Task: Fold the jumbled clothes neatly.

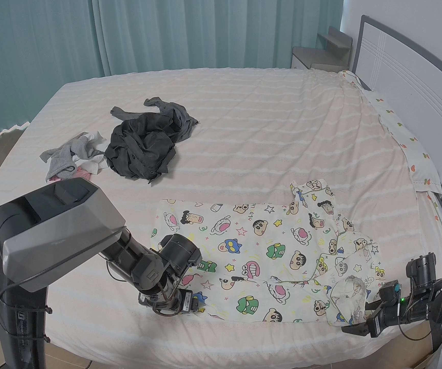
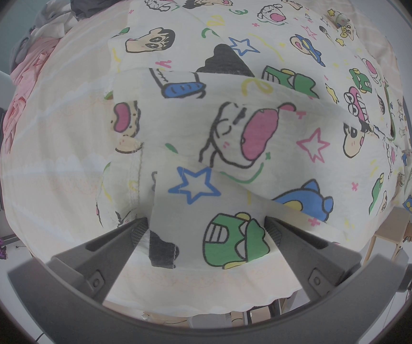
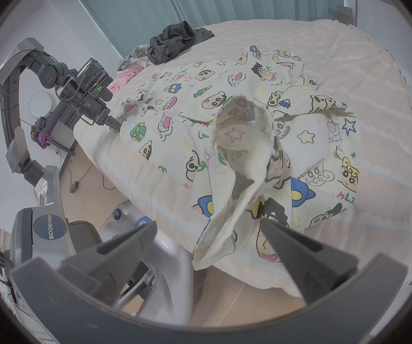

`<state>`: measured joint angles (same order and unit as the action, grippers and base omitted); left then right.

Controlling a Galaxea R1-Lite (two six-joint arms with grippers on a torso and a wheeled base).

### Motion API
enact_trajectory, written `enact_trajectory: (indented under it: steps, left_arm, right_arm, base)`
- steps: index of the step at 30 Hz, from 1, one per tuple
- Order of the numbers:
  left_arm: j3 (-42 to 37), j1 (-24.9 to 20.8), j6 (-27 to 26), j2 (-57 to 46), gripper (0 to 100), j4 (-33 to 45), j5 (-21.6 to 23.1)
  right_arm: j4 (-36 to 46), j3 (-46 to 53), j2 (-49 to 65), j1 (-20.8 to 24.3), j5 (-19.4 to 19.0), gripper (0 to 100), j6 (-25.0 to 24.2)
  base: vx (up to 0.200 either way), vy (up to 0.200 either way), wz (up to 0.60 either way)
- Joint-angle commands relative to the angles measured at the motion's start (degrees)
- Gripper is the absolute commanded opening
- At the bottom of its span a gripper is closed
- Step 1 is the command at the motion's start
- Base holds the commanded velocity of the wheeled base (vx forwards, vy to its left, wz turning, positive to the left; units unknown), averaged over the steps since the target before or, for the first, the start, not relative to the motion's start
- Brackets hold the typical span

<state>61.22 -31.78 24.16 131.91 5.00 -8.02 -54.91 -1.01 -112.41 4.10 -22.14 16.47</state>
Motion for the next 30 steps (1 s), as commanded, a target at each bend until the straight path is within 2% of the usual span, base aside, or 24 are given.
enact_trajectory:
  steps: [1,6,11,17,21,25,30]
  left_arm:
    - [0.1,0.0,0.2,0.4,100,0.0,0.0]
    - [0.1,0.0,0.2,0.4,100,0.0,0.0]
    - [0.0,0.0,0.2,0.4,100,0.0,0.0]
    - [0.0,0.1,0.2,0.4,100,0.0,0.0]
    - [0.0,0.2,0.2,0.4,100,-0.1,0.0]
    - [0.0,0.2,0.2,0.4,100,-0.1,0.0]
    - [0.0,0.2,0.2,0.4,100,-0.1,0.1]
  right_arm:
    - [3.0,1.0,4.4,0.2,-0.8,100,-0.1]
    - [10.4,1.0,12.1,-0.2,-1.6,100,0.0]
    - [9.6,-2.2,19.0,-2.4,-1.7,100,-1.3]
    - [10.8,-13.7,20.9,-1.4,-1.6,100,-11.6]
    - [11.4,-20.5,16.2,1.4,-1.6,100,-18.8]
    - [11.0,-23.3,9.2,3.7,-1.5,100,-25.3]
    - [11.0,-23.3,2.8,4.5,-1.8,100,-27.1]
  base:
    - [0.000,0.000,0.00]
    - [0.000,0.000,0.00]
    - [0.000,0.000,0.00]
    - [0.000,0.000,0.00]
    - [0.000,0.000,0.00]
    - [0.000,0.000,0.00]
    - [0.000,0.000,0.00]
